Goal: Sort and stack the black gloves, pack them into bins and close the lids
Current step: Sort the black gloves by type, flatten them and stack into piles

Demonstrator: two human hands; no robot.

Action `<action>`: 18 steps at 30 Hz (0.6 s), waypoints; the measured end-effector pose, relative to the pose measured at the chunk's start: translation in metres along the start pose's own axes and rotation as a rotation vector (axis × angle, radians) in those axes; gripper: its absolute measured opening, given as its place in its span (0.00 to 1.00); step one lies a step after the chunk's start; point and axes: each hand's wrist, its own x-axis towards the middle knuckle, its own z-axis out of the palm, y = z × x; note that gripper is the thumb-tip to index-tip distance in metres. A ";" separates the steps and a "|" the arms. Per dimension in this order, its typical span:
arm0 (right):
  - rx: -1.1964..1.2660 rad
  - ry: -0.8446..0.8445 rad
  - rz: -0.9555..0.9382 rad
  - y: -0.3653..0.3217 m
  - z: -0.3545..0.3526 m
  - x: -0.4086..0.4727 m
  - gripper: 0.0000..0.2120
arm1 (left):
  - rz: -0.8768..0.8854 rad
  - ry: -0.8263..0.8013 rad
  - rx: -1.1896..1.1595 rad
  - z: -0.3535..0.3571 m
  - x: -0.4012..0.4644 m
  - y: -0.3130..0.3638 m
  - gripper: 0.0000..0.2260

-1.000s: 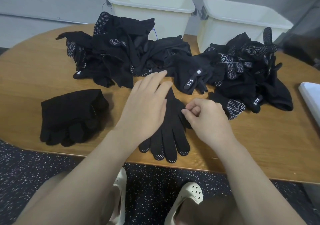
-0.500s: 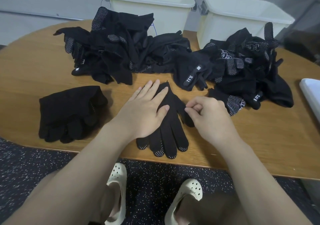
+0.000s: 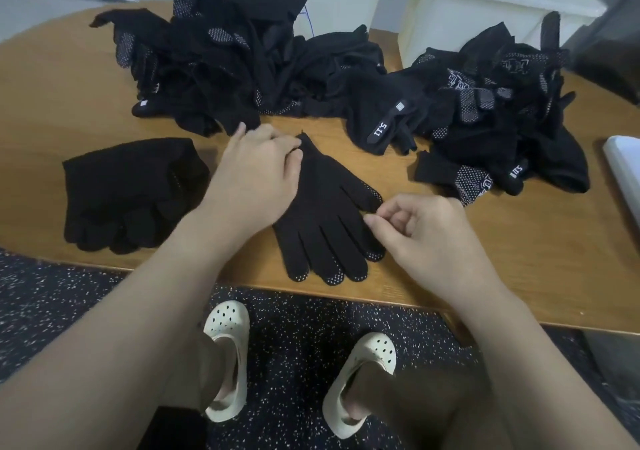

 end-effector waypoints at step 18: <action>0.040 -0.021 0.063 0.001 -0.003 -0.008 0.14 | 0.028 -0.191 0.109 0.012 -0.005 0.003 0.24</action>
